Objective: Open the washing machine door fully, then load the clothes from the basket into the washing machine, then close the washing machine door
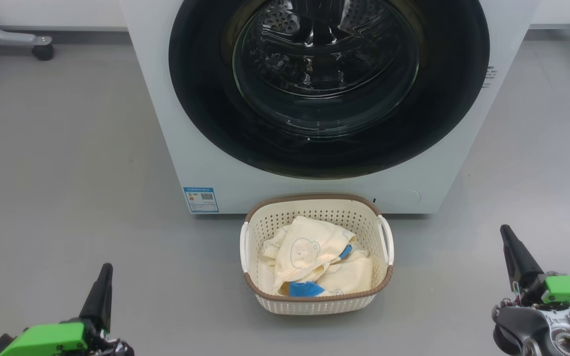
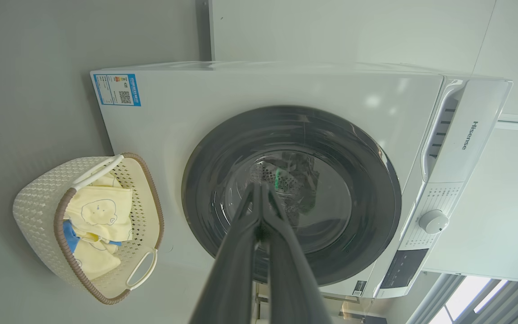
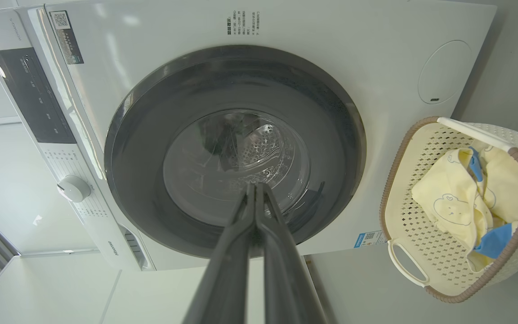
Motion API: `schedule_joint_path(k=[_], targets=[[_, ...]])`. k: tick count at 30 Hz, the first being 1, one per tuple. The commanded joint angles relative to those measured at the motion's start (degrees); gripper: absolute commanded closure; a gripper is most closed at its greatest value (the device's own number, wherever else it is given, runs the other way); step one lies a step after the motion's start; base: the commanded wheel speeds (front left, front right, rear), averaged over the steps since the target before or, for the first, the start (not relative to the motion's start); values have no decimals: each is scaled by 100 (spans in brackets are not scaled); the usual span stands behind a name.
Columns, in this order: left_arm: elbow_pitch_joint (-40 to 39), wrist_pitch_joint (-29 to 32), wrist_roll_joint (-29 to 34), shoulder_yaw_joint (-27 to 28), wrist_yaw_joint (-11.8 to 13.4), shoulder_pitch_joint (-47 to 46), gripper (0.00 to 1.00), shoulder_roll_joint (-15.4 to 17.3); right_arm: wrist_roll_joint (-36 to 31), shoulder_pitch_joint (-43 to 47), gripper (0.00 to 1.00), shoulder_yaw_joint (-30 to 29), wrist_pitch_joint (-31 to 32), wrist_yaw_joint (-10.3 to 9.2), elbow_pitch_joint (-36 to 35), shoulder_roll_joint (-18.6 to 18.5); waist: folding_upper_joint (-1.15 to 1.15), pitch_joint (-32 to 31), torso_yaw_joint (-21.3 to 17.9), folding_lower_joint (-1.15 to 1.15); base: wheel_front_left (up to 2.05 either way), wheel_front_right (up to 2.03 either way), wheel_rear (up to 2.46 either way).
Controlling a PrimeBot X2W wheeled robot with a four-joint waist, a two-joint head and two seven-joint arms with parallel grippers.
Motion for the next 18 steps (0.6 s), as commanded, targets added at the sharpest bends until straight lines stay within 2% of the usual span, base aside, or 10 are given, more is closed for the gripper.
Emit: schedule_joint_path(k=[1, 18], targets=[[-190, 37, 59, 210, -41, -294, 100, 54, -49, -325, 100, 88, 35, -16, -180, -42, 0, 0, 0, 0, 0, 0, 0], [-190, 39, 61, 213, -41, -294, 100, 52, -52, -326, 100, 86, 38, -16, -179, -40, 0, 0, 0, 0, 0, 0, 0]])
